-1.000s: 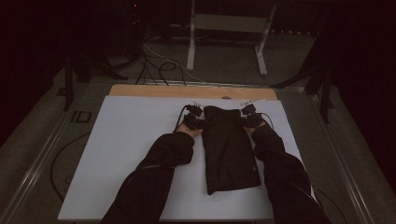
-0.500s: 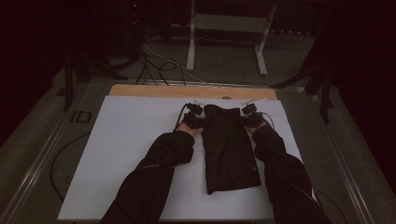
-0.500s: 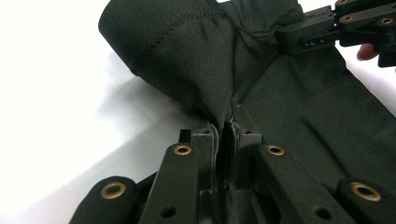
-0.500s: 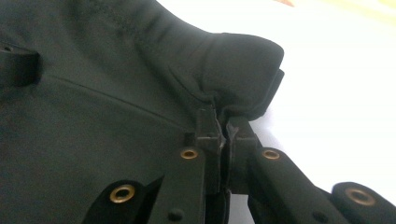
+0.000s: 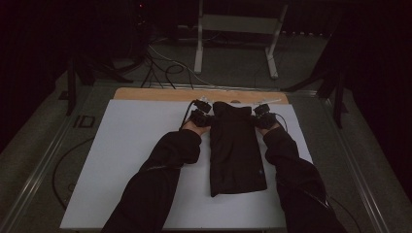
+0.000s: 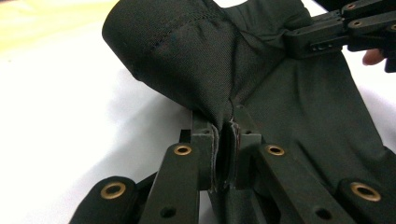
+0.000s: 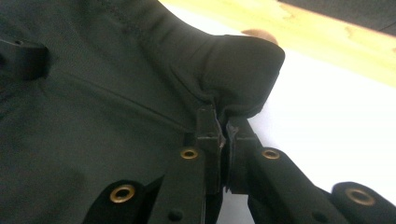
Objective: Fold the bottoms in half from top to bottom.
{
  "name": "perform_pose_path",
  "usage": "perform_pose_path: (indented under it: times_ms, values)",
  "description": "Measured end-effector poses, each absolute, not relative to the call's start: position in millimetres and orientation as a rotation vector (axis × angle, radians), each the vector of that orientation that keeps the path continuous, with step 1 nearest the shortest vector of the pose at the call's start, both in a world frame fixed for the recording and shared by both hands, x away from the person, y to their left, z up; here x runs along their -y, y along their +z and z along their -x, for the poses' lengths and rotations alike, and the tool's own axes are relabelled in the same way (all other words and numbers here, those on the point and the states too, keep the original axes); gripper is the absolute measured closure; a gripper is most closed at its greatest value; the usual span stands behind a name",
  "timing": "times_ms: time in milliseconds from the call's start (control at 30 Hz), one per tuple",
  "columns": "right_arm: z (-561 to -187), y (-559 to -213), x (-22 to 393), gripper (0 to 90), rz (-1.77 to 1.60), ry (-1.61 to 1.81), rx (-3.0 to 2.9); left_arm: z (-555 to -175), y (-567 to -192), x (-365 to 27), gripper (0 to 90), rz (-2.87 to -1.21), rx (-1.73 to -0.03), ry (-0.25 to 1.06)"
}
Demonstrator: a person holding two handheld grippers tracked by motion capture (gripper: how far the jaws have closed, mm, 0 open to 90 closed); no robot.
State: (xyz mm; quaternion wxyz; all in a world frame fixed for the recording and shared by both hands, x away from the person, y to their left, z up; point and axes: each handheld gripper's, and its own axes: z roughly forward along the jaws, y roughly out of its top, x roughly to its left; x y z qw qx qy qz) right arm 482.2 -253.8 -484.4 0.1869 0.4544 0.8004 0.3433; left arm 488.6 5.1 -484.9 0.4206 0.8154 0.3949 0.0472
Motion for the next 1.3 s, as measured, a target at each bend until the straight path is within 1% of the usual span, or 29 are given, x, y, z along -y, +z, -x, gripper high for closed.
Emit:
perform_pose_path:
  times_ms: [533,933,1300]
  values:
    - [-460,-478,259,86.7,-1.224,0.997,-2.242,-472,-482,-6,83.9,-2.039,-0.932,0.073]
    - [-431,-465,264,86.6,-1.167,1.049,-2.237,-456,-470,-10,83.9,-2.047,-0.878,0.067]
    - [-411,-463,263,86.6,-1.131,1.065,-2.233,-436,-467,-12,83.9,-2.049,-0.844,0.067]
